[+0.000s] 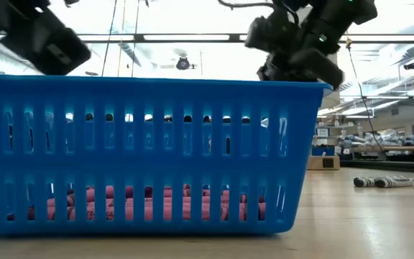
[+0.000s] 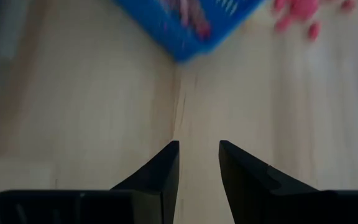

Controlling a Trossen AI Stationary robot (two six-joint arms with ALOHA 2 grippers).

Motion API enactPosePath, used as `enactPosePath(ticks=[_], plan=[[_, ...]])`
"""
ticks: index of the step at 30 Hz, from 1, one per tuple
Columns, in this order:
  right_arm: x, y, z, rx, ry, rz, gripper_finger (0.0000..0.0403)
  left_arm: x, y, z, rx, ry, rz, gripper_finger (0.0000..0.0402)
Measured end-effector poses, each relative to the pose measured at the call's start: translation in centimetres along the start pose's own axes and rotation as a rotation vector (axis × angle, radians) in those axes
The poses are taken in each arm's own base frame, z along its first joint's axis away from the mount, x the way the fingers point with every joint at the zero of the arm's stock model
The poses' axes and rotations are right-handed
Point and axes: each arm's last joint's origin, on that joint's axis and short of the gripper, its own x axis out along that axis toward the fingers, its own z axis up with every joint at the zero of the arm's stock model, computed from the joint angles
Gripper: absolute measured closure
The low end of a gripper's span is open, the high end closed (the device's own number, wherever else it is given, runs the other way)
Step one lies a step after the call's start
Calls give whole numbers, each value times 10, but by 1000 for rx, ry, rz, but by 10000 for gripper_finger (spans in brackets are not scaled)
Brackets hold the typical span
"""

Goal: Sort crayons
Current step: Put the black crayon into the black bin

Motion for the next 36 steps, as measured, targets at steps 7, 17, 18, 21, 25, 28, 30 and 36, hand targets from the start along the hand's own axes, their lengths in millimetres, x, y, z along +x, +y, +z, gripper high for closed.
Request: enactPosePath(ticks=[7, 17, 18, 21, 25, 28, 30, 36], plan=[[-3, 2, -25, 21, 254, 68, 282, -1, 14, 11, 142, -70, 58, 276], [-18, 5, -56, 111, 627, 192, 282, -4, 30, 20, 303, -117, 172, 276], [-20, 6, -57, 114, 647, 198, 282, -4, 32, 21, 306, -118, 178, 276], [-22, 9, -58, 110, 662, 209, 282, -5, 35, 22, 317, -119, 192, 276], [-20, 17, -56, 112, 609, 249, 282, -5, 36, 22, 318, -114, 198, 276], [-18, 24, -56, 108, 570, 286, 282, -5, 36, 21, 319, -103, 198, 276], [-17, 27, -58, 103, 556, 289, 282, -5, 36, 21, 319, -103, 198, 276], [-12, 32, -64, 115, 521, 288, 282, -5, 36, 21, 319, -102, 198, 276]])
